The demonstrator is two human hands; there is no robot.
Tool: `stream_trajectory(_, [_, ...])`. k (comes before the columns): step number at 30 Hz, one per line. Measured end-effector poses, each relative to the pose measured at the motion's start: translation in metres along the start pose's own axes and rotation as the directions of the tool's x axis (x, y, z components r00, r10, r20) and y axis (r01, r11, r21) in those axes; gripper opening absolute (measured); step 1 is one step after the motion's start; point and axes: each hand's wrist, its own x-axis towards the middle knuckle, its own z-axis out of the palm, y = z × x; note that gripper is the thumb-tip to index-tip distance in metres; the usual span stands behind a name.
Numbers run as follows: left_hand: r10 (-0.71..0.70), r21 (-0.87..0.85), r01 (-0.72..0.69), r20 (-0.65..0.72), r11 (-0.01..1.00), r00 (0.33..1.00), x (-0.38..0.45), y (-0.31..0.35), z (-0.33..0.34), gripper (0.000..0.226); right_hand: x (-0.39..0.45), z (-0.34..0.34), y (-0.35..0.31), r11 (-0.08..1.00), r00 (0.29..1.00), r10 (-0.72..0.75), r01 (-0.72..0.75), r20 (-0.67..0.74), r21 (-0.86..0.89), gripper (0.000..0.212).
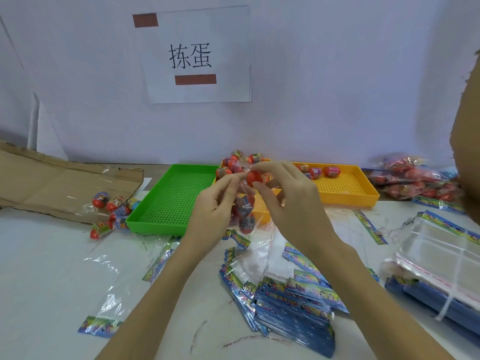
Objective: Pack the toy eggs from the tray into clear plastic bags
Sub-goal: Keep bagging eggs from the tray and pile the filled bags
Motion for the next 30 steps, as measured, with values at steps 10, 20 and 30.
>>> stream_trajectory(10, [-0.067, -0.17, 0.079, 0.071, 0.982, 0.995, -0.003, 0.001, 0.003, 0.03, 0.0, -0.002, -0.003, 0.963, 0.971, 0.237, -0.232, -0.022, 0.136, 0.014])
stream_trajectory(20, [-0.15, -0.28, 0.159, 0.054, 0.947, 0.987, 0.0, -0.002, 0.004, 0.031, -0.003, -0.001, -0.002, 0.994, 0.982, 0.092, -0.1, 0.164, 0.041, 0.026])
stream_trajectory(30, [-0.309, -0.47, 0.256, -0.038, 0.845, 0.95, 0.003, 0.001, -0.003, 0.034, -0.003, 0.006, -0.012, 0.904, 0.922, 0.371, -0.386, 0.111, 0.186, 0.074])
